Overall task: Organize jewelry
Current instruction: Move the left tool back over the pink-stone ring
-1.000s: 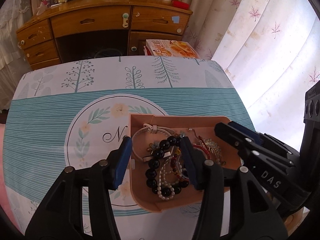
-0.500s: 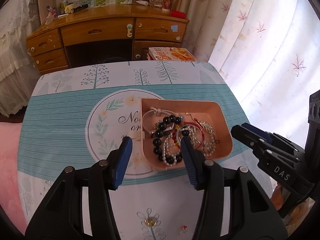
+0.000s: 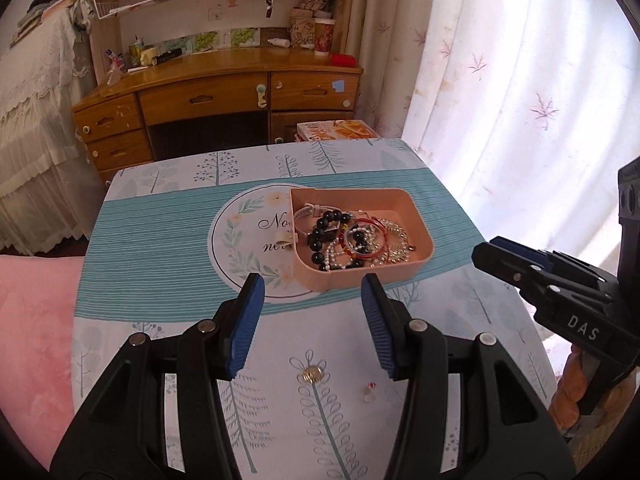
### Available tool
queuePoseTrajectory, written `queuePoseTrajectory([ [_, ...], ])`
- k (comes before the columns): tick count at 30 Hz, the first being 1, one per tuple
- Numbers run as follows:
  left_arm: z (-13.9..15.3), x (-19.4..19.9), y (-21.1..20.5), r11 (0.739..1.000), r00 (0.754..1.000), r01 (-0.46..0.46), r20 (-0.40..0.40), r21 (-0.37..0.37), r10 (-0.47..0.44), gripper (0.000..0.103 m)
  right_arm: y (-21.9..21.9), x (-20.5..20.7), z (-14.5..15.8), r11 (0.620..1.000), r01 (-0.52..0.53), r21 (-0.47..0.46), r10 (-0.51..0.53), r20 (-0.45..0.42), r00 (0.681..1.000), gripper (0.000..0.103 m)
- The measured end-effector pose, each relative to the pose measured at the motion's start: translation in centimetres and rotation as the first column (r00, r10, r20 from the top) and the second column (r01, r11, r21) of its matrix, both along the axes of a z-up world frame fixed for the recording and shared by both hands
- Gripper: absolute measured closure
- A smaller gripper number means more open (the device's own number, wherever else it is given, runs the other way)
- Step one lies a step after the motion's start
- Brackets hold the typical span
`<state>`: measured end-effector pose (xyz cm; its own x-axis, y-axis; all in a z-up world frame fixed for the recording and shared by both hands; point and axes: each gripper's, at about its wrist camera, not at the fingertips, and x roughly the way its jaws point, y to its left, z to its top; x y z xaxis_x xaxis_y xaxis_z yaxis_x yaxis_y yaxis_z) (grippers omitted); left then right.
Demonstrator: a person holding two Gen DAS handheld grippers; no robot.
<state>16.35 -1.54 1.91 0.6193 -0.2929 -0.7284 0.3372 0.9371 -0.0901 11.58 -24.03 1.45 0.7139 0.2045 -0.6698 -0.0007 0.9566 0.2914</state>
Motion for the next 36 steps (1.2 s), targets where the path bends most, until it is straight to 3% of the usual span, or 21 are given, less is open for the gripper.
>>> queuePoseTrajectory([
  [10, 0.8, -5.2, 1.2, 0.999, 0.993, -0.013, 0.12, 0.047, 0.007, 0.056, 3.0, -5.8, 1.2, 0.998, -0.056, -0.022, 0.056, 0.026, 0.998, 0.07],
  [17, -3.0, -5.4, 0.5, 0.999, 0.999, 0.036, 0.022, 0.03, -0.036, 0.056, 3.8, -7.3, -0.9, 0.997, -0.059, -0.044, 0.06, 0.0, 0.998, 0.07],
  [25, -10.2, -4.2, -1.7, 0.999, 0.985, 0.054, -0.161, -0.004, -0.054, 0.056, 1.2, -6.5, -6.6, 1.0, -0.009, -0.009, 0.008, -0.097, 0.995, 0.07],
  [31, -13.3, -3.8, -3.6, 0.999, 0.976, 0.054, -0.212, -0.006, -0.054, 0.056, -0.9, -5.4, -10.4, 0.999, 0.041, 0.022, -0.038, -0.148, 0.988, 0.07],
  [36, -14.4, -3.7, -4.7, 0.998, 0.975, 0.058, -0.217, 0.009, -0.054, 0.056, -0.8, -4.4, -12.8, 0.999, 0.028, -0.016, -0.03, -0.175, 0.984, 0.07],
])
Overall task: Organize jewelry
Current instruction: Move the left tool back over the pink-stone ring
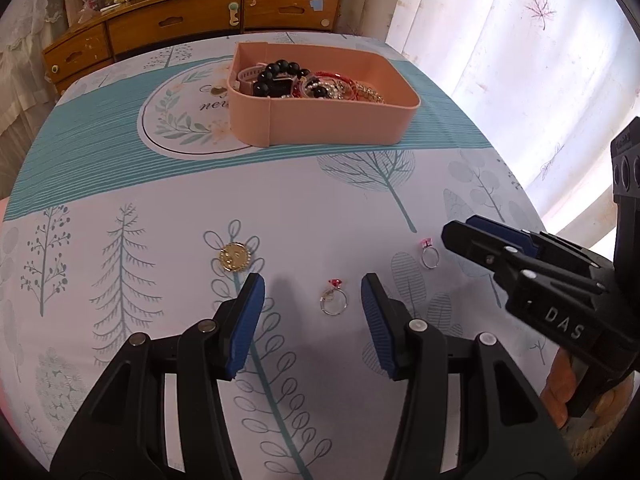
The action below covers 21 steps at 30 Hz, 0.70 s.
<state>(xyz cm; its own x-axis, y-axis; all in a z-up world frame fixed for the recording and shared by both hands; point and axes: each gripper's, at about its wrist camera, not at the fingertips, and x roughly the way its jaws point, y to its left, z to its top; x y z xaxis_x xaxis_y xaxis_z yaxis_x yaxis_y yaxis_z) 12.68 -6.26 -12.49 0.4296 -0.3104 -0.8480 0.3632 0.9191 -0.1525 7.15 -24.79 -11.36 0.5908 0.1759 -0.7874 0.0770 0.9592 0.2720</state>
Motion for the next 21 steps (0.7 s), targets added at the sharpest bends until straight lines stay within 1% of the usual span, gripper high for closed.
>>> queuePoseTrajectory([
  [5, -1.0, -0.4, -1.1, 0.999, 1.0, 0.016, -0.003, 0.04, -0.016, 0.056, 1.0, 0.6, -1.2, 0.998, -0.039, -0.043, 0.04, 0.004, 0.999, 0.07],
  [11, -1.2, -0.9, -1.8, 0.997, 0.999, 0.018, 0.038, 0.077, -0.021, 0.056, 2.0, 0.9, -2.0, 0.992, -0.072, -0.102, 0.073, 0.002, 0.997, 0.07],
  [16, -1.3, -1.2, -2.1, 0.994, 0.998, 0.024, 0.062, 0.106, -0.03, 0.056, 1.8, 0.6, -2.3, 0.992, -0.075, -0.099, 0.076, 0.005, 0.997, 0.07],
  [21, -1.3, -1.4, -2.1, 0.994, 0.997, 0.019, 0.075, 0.107, -0.027, 0.056, 1.6, 0.0, -2.3, 0.992, -0.069, -0.104, 0.072, 0.021, 0.997, 0.07],
])
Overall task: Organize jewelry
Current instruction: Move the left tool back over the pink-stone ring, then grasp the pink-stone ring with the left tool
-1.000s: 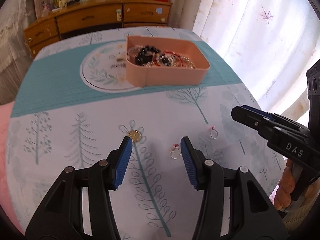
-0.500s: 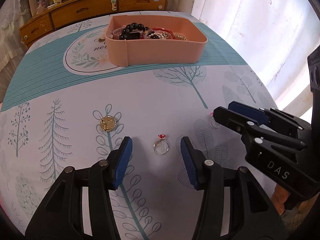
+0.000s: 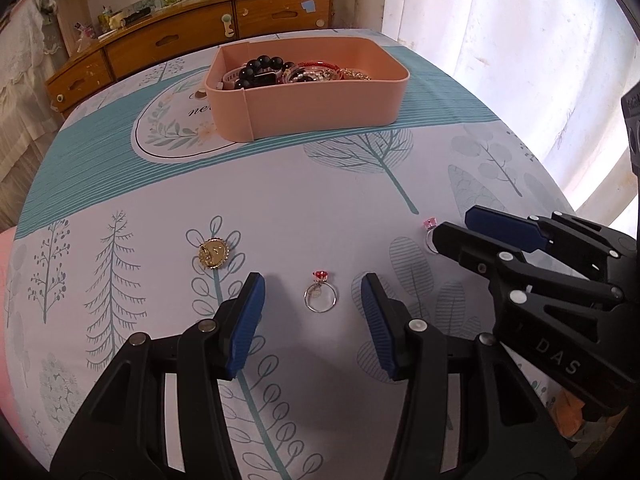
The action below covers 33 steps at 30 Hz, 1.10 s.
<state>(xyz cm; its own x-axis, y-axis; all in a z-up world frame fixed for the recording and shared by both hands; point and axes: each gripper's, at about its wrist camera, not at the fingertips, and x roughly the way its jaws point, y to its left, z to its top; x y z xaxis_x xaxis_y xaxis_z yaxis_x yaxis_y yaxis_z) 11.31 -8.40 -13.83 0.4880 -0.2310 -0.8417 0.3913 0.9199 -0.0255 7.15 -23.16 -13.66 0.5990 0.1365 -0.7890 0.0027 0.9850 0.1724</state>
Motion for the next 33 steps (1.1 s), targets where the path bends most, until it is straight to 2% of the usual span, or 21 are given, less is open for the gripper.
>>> queuePoseTrajectory([
  [7, 0.0, -0.4, 0.3, 0.999, 0.999, -0.036, 0.019, -0.001, 0.036, 0.062, -0.9, -0.9, -0.3, 0.999, 0.017, 0.029, -0.018, 0.012, 1.0, 0.07],
  [12, 0.1, -0.9, -0.4, 0.999, 0.999, -0.036, 0.025, 0.019, 0.036, 0.083, -1.3, -1.0, -0.4, 0.998, 0.017, 0.054, -0.018, 0.02, 1.0, 0.07],
  [15, 0.2, -1.3, -1.3, 0.999, 0.999, -0.016, 0.037, 0.045, 0.015, 0.091, -1.4, -1.1, -0.5, 0.998, 0.014, 0.062, -0.016, 0.028, 0.999, 0.07],
  [25, 0.3, -1.2, -0.8, 0.998, 0.999, -0.038, 0.034, 0.046, 0.037, 0.092, -1.6, -1.2, -0.6, 0.996, 0.01, 0.083, -0.013, 0.035, 0.999, 0.07],
  [27, 0.4, -1.1, -0.4, 0.998, 0.998, -0.049, 0.035, 0.039, 0.047, 0.099, -1.6, -1.2, -0.6, 0.997, 0.01, 0.08, -0.013, 0.035, 0.999, 0.07],
  [33, 0.9, -1.1, 0.6, 0.998, 0.997, -0.064, 0.042, 0.01, 0.064, 0.099, -0.8, -1.0, -0.6, 0.999, -0.008, 0.053, 0.006, 0.032, 0.999, 0.07],
])
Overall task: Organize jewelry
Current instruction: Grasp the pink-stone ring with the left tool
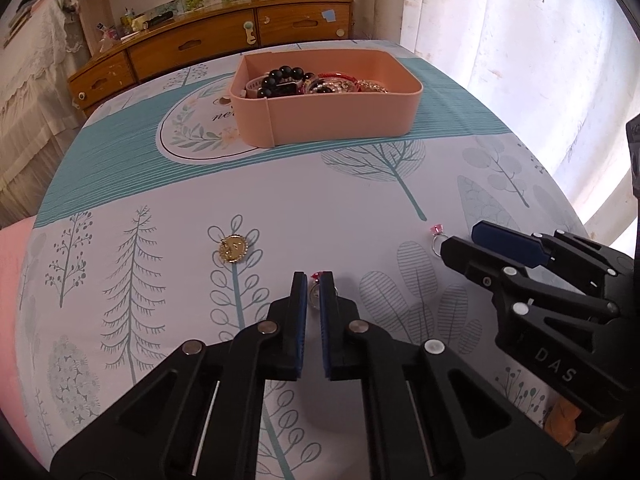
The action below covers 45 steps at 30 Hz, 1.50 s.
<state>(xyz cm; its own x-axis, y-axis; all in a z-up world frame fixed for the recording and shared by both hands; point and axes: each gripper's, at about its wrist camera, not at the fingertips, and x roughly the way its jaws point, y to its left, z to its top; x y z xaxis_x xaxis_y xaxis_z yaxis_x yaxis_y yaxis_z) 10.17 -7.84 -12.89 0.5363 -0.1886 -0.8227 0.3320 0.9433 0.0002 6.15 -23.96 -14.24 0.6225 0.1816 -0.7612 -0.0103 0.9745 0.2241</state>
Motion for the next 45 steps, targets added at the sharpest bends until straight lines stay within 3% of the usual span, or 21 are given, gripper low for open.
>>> queuePoseTrajectory([
  [14, 0.9, 0.2, 3.3, 0.993, 1.0, -0.019, -0.013, -0.121, 0.017, 0.099, 4.0, 1.8, 0.1, 0.987, -0.042, -0.158, 0.04, -0.014, 0.999, 0.07],
  [17, 0.9, 0.1, 3.5, 0.99, 1.0, -0.008, -0.022, -0.137, 0.005, 0.098, 4.8, 2.2, -0.1, 0.974, -0.045, -0.222, 0.042, -0.018, 0.999, 0.077],
  [18, 0.8, 0.0, 3.5, 0.99, 1.0, -0.006, -0.024, -0.14, 0.003, 0.098, 5.1, 2.3, -0.1, 0.969, -0.045, -0.243, 0.041, -0.019, 0.999, 0.088],
  [33, 0.2, 0.8, 1.6, 0.986, 0.995, 0.004, -0.094, -0.169, -0.021, 0.089, 3.3, 1.7, 0.1, 0.988, -0.019, -0.155, 0.018, -0.004, 1.0, 0.088],
  [45, -0.8, 1.9, -0.3, 0.997, 0.995, -0.01, -0.102, -0.079, 0.002, 0.088, 2.3, 1.4, 0.2, 0.995, -0.012, -0.103, 0.013, 0.005, 1.0, 0.088],
])
